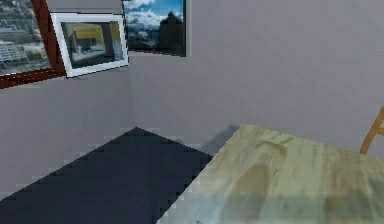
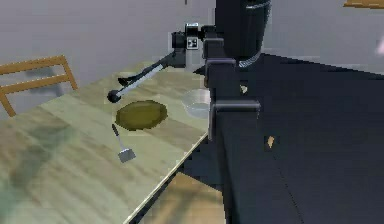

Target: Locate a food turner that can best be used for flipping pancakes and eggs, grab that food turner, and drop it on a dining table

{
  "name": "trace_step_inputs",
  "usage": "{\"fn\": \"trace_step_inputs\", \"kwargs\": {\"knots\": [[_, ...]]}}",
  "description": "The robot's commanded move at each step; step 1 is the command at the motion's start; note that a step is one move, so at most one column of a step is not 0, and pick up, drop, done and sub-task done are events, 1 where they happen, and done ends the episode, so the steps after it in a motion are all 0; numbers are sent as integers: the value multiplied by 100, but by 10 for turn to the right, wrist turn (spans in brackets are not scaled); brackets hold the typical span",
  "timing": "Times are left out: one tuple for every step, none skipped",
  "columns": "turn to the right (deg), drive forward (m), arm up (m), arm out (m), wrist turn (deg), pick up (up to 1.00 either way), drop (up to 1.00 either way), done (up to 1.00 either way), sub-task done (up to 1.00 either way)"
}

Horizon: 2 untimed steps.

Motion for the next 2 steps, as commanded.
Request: {"fn": "trace_step_inputs", "kwargs": {"knots": [[0, 0, 0, -10, 0, 0, 0, 0, 0], [0, 0, 0, 0, 0, 0, 0, 100, 0]]}}
